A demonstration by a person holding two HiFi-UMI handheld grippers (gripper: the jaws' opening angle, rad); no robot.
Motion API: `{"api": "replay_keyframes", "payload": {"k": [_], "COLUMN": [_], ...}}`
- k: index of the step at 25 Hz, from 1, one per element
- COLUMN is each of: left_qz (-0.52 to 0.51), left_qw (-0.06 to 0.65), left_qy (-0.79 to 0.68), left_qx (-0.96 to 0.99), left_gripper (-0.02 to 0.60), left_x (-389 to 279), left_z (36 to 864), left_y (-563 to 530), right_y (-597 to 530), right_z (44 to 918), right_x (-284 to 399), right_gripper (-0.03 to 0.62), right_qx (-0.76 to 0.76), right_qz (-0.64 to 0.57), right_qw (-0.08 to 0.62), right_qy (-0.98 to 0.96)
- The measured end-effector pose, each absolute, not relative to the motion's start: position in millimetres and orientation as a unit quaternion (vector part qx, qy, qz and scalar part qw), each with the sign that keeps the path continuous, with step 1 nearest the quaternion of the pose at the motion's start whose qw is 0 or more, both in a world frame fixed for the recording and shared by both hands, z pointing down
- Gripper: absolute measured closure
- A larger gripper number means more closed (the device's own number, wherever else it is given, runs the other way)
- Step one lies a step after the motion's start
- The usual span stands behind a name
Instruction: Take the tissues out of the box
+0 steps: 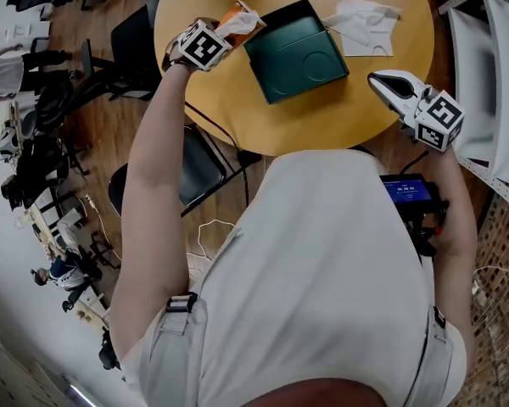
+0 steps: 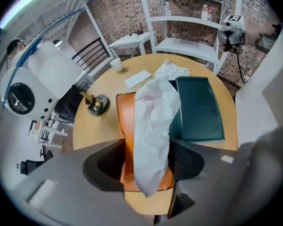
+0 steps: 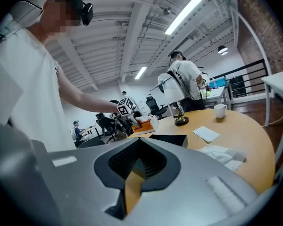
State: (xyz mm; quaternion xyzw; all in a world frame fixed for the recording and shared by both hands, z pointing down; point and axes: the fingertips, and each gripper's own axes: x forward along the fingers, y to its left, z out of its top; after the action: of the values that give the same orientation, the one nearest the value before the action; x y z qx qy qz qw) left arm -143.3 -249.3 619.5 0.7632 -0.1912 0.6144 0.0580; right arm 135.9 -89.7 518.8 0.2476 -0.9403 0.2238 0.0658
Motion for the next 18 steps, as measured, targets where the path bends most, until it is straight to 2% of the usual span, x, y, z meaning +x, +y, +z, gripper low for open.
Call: {"api": "replay_keyframes", "payload": {"k": [4,7,14,18], "left_qz": [0.636,0.651,0.657,0.657], "left_qw": [0.081,0.077,0.080,0.081], "left_qy": [-0.224,-0.217,-0.123,-0.137], "left_qx": [0.734,0.724,0.739,0.737], "left_gripper": [0.325,0.324,0.324,0.312], "left_x": [-219.4,-250.2,-240.4,-239.0], "left_z": [622.9,634.2,705.9,729.7], "left_y": [-211.5,-174.6,-80.9,-73.0], "right_y": [-89.3,-84.7,-75.5,-83.4], "right_z": [511.2,509.9,509.7,508.8], "right_x": [104.7,85.6,60.1,50.0], "right_gripper": [0.594,0.594,0.594,0.594], "right_qx": [0.210,0.187,0.159,0.149], "right_qz": [0.210,0.206,0.200,0.188], "right_qw": [0.079,0.088,0.104,0.111], "right_qy": [-0.952,-0.957,-0.961,-0.964]}}
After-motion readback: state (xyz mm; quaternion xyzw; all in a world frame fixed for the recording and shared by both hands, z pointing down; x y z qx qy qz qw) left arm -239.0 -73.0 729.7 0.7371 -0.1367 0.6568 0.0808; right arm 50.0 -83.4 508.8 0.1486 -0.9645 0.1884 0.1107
